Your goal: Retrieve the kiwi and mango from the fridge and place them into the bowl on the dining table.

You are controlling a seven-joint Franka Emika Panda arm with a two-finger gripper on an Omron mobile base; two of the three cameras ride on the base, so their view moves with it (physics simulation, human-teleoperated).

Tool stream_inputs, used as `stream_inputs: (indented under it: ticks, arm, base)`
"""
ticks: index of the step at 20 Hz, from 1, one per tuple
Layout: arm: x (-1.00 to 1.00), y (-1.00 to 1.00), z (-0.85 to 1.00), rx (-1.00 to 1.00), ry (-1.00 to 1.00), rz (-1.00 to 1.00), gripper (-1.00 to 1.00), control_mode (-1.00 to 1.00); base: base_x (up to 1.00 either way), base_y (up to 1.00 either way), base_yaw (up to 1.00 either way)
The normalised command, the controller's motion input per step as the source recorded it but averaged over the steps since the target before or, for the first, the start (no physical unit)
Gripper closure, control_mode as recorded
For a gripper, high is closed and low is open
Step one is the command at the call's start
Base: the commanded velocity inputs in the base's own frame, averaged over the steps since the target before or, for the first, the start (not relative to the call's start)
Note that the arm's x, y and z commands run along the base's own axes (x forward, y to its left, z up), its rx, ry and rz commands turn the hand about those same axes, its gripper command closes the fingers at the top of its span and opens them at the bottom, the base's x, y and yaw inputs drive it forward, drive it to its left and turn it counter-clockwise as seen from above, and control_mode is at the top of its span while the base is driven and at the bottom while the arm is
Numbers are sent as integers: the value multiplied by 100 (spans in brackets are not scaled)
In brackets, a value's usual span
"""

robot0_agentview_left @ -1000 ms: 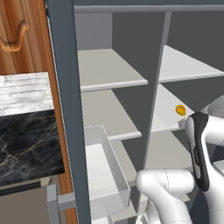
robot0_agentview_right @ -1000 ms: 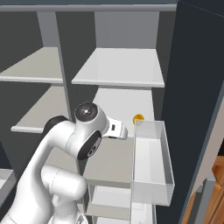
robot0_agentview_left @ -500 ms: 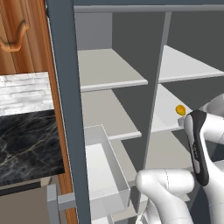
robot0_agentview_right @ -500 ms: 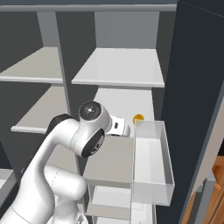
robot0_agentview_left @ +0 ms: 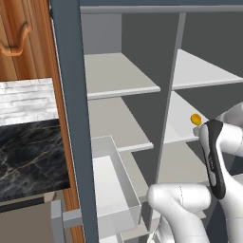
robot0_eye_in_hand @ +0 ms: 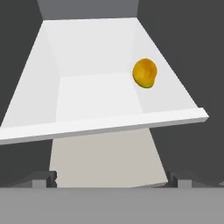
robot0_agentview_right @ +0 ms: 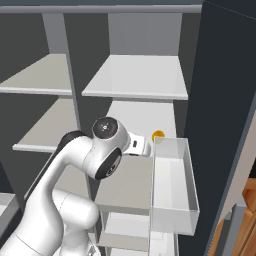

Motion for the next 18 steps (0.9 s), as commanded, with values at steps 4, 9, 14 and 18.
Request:
stream_inputs:
  ticks: [4,9,14,18]
  arm:
    - [19,-6,0,0,0,-3,-100,-100]
    - [10,-13,-1,2,0,-6,-100,-100]
    - [9,-17,-3,4,0,-8,-100,-100]
    - [15,-8,-6,3,0,-7,-100,-100]
  base:
    - [0,0,0]
    - [0,0,0]
    - [0,0,0]
    - [0,0,0]
